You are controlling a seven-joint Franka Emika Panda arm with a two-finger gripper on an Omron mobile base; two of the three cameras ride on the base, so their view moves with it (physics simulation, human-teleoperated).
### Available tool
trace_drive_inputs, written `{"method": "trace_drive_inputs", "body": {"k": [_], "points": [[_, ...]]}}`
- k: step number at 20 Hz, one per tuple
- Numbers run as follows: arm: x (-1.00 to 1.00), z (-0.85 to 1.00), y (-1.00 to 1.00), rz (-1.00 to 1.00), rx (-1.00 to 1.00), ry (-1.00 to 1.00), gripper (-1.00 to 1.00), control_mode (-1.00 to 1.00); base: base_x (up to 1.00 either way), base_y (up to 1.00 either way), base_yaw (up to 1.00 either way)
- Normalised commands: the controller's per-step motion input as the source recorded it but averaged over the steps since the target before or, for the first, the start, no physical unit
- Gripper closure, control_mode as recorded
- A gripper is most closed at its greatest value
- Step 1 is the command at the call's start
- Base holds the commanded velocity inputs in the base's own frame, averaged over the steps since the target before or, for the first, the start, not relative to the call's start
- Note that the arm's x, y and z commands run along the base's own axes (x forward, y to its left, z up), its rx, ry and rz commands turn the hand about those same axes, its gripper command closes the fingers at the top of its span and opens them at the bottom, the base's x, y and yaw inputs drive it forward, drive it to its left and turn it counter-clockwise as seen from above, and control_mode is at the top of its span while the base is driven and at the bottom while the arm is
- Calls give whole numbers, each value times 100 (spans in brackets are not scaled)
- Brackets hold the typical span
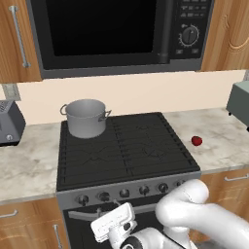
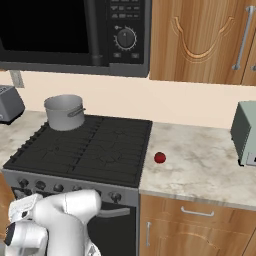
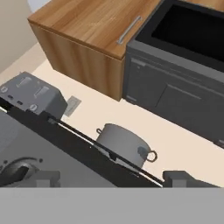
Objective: Turn on the burner for the pot on the stove. Wait thirty seconds for the pot to heat up. Then add the tomato to the pot.
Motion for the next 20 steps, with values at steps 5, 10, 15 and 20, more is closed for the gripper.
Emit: {"method": "trace_drive_inputs", "body": {"k": [5, 10, 15, 20], "points": [[-97, 100, 1, 0, 6, -1, -100, -100, 0, 0, 0], [-100, 95, 0, 0, 10, 7, -100, -100, 0, 0, 0], [-97, 65, 0, 1, 1, -20, -100, -100, 0, 0, 0], [-29, 68, 0, 0, 1, -25, -100, -100, 0, 0, 0]]}}
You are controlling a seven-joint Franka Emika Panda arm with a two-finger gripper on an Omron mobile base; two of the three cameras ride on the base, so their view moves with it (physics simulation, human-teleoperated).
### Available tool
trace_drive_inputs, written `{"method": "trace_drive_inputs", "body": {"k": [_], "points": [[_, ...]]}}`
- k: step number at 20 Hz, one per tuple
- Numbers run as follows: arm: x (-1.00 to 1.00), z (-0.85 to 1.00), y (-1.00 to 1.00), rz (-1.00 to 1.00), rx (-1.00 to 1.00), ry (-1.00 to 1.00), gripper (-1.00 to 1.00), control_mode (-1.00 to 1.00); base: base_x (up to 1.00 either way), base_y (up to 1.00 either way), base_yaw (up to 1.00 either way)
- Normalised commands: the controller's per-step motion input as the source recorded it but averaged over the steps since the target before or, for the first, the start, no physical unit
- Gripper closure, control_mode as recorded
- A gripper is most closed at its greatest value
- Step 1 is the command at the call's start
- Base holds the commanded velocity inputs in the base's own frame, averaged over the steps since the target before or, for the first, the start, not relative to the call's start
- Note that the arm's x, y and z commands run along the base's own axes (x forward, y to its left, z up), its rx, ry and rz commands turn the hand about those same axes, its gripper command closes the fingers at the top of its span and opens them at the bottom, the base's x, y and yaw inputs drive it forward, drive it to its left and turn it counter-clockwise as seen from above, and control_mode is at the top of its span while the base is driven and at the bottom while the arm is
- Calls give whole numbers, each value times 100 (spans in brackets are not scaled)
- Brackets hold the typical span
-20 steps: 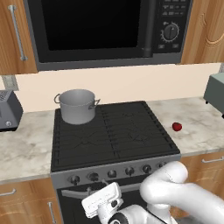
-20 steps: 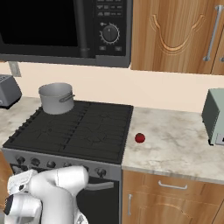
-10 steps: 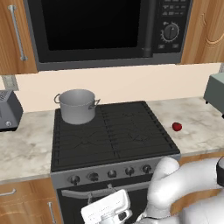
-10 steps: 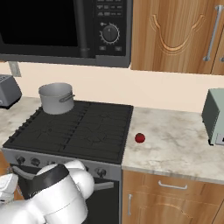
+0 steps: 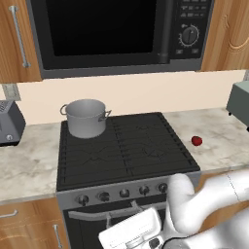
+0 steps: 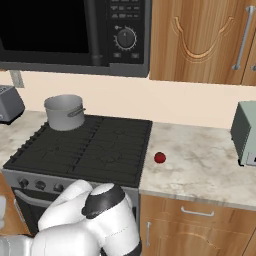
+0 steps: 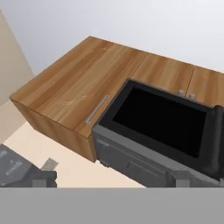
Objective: Turn on the burner for the pot on the stove. Wait thirty seconds for the pot to heat up. Then add the tomato to the pot.
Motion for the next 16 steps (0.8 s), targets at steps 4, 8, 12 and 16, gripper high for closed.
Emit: {"method": "trace_drive_inputs", "body": {"k": [4, 8, 12, 16], "points": [[-7, 47, 0, 0, 0, -8, -100, -100, 0, 0, 0], [0, 0, 0, 0, 0, 0, -100, -100, 0, 0, 0], [0, 0, 0, 0, 0, 0, -100, -100, 0, 0, 0], [0, 0, 0, 0, 0, 0, -100, -100, 0, 0, 0]]}}
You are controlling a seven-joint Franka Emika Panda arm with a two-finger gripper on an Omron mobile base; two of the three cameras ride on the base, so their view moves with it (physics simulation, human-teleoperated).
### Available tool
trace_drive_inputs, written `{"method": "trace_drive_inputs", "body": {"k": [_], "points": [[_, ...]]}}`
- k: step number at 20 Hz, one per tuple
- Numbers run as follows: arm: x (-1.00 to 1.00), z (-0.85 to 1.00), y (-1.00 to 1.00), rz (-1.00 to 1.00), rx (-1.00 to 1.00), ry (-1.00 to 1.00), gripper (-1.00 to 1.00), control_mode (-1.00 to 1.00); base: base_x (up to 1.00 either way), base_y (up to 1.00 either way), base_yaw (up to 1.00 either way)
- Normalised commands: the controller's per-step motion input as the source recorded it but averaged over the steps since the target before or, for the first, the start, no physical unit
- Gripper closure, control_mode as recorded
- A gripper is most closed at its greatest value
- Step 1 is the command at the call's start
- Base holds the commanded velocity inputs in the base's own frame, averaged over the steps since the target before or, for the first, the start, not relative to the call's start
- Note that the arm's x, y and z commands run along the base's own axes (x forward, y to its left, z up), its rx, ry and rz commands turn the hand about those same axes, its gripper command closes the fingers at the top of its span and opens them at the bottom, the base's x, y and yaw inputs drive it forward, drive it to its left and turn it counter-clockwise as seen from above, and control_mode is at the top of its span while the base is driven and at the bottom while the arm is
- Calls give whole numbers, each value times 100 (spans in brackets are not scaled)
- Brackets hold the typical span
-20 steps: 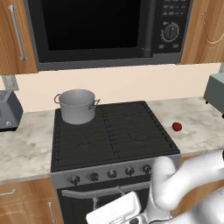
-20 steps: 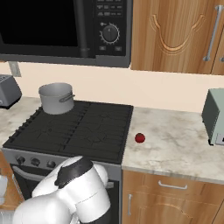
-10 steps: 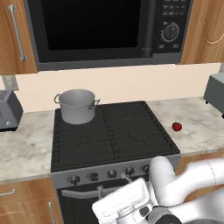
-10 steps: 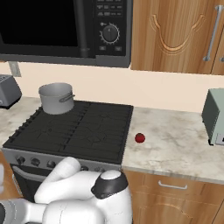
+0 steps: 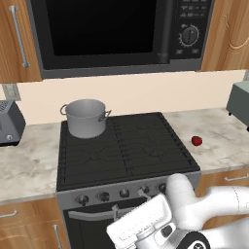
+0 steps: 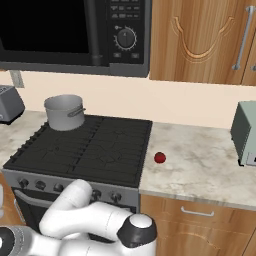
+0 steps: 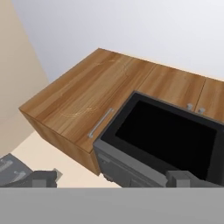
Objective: Turn on the burner for the pot on the stove. Wait thirty seconds for the pot to heat up. Then add the tomato to the pot.
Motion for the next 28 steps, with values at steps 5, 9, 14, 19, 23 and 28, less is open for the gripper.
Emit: {"method": "trace_drive_inputs", "body": {"k": [5, 9, 14, 19, 23, 28], "points": [[0, 0, 0, 0, 0, 0, -100, -100, 0, 0, 0], [0, 0, 0, 0, 0, 0, -100, -100, 0, 0, 0], [0, 0, 0, 0, 0, 0, -100, -100, 0, 0, 0], [0, 0, 0, 0, 0, 0, -100, -100, 0, 0, 0], [0, 0, 0, 0, 0, 0, -100, -100, 0, 0, 0], [0, 0, 0, 0, 0, 0, -100, -100, 0, 0, 0]]}}
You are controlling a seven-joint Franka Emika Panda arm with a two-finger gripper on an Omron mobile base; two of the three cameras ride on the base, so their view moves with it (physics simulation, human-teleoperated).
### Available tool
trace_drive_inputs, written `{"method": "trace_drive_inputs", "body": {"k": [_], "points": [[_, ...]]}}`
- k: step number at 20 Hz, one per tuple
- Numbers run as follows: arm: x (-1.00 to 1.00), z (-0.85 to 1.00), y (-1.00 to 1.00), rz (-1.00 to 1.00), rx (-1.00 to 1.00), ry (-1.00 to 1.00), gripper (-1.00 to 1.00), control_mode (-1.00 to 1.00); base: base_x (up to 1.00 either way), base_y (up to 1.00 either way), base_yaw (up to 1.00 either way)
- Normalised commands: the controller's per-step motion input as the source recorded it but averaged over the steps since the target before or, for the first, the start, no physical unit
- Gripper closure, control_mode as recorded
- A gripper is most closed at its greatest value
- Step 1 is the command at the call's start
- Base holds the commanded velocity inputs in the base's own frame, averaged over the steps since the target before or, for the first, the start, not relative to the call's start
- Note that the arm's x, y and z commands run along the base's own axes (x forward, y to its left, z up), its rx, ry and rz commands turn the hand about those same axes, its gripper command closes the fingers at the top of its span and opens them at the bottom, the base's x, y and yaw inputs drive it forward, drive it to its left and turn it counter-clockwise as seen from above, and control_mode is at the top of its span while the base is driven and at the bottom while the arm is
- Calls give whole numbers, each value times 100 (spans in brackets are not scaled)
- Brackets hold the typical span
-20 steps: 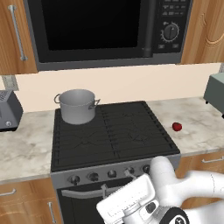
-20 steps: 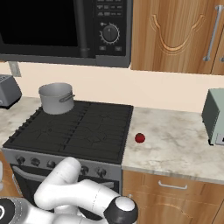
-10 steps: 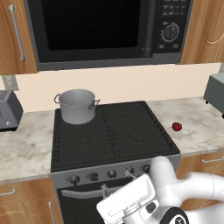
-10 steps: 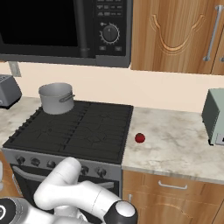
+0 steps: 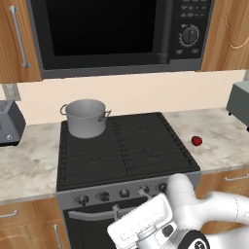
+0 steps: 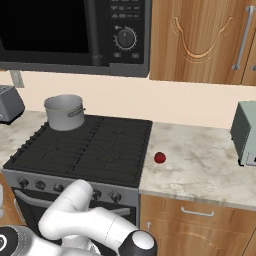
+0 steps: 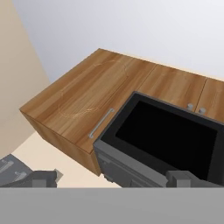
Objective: Turn on the burner for the pot on the stove. Wait thirty seconds for the pot to heat up. Then add the tomato to the pot.
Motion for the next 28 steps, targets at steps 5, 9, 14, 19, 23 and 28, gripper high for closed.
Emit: {"method": "trace_drive_inputs", "body": {"k": [5, 9, 14, 19, 23, 28], "points": [[0, 0, 0, 0, 0, 0, -100, -100, 0, 0, 0], [0, 0, 0, 0, 0, 0, -100, -100, 0, 0, 0], [0, 0, 0, 0, 0, 0, -100, -100, 0, 0, 0], [0, 0, 0, 0, 0, 0, -100, -100, 0, 0, 0], [0, 0, 0, 0, 0, 0, -100, -100, 0, 0, 0], [0, 0, 0, 0, 0, 0, -100, -100, 0, 0, 0]]}}
